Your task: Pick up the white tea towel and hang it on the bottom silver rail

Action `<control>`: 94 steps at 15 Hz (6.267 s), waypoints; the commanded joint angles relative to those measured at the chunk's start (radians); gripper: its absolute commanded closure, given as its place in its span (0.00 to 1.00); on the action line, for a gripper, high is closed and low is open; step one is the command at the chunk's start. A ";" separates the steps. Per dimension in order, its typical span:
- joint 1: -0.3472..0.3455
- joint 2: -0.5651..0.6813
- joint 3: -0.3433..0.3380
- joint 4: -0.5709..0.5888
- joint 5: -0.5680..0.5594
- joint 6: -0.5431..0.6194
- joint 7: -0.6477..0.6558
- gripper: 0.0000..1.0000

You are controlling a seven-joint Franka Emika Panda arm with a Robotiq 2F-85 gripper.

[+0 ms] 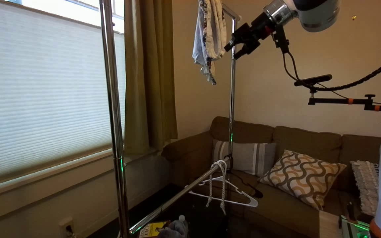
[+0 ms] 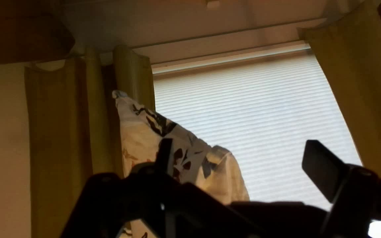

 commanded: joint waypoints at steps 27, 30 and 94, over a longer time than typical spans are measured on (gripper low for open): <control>-0.063 0.217 0.067 -0.070 -0.121 -0.032 0.063 0.99; -0.046 0.271 0.020 -0.161 -0.075 -0.066 0.017 0.99; -0.026 0.351 0.056 -0.319 0.166 -0.346 0.116 0.99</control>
